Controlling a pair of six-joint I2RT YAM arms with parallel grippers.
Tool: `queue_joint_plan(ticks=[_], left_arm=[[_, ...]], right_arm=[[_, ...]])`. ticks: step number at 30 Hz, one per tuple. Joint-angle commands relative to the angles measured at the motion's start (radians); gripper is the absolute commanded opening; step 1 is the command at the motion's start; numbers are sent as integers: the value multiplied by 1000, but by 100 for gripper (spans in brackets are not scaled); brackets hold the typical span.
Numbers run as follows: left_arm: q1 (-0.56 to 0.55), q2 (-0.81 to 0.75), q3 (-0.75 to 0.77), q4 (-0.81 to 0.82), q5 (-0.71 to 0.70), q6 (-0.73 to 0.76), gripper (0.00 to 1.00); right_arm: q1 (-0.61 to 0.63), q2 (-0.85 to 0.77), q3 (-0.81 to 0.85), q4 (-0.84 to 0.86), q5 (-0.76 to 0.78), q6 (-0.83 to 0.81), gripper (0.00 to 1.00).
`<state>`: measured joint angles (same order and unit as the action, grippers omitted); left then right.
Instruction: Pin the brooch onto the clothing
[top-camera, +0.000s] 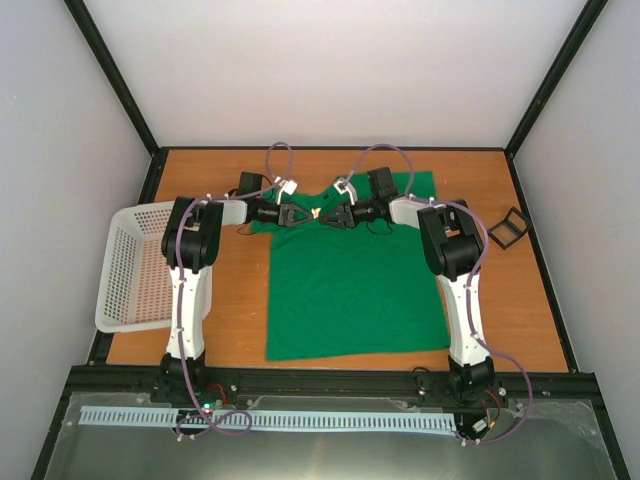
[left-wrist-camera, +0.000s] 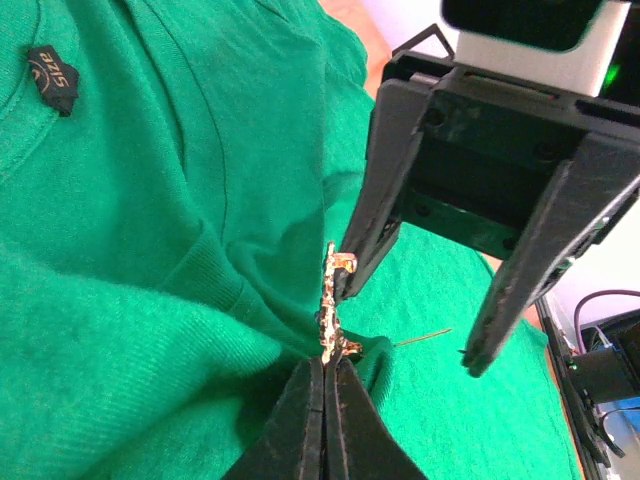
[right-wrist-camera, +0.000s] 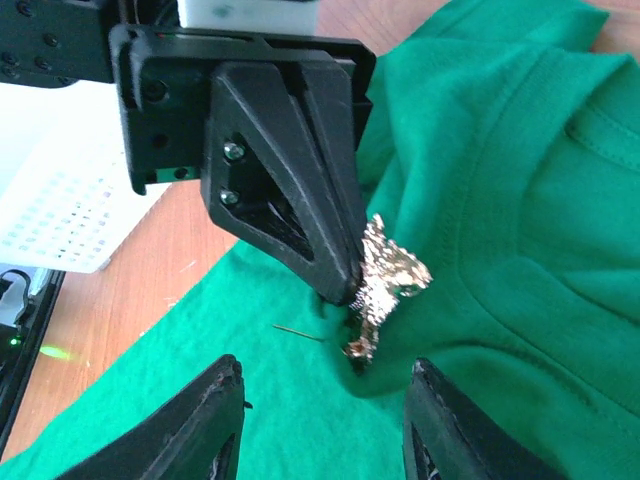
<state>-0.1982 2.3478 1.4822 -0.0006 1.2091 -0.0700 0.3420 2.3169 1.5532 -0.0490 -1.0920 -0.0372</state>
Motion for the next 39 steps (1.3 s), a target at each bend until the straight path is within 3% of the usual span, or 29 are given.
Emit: queue_joint_plan(ticks=[1,5,33,39], left_arm=[[0,-18,35,-10,33,25,1],[0,-18,34,-10,33,28,1],[-2,-62,-15,8,56,75,1],[-4,-90,-47,46,58,81,1]], right_arm=[[5,30,30,-10,-12,-6,42],[8,53,46,-12,-18,24,32],[18,120,95,93,-53,152,30],[18,147,138,32,-40,162,30]])
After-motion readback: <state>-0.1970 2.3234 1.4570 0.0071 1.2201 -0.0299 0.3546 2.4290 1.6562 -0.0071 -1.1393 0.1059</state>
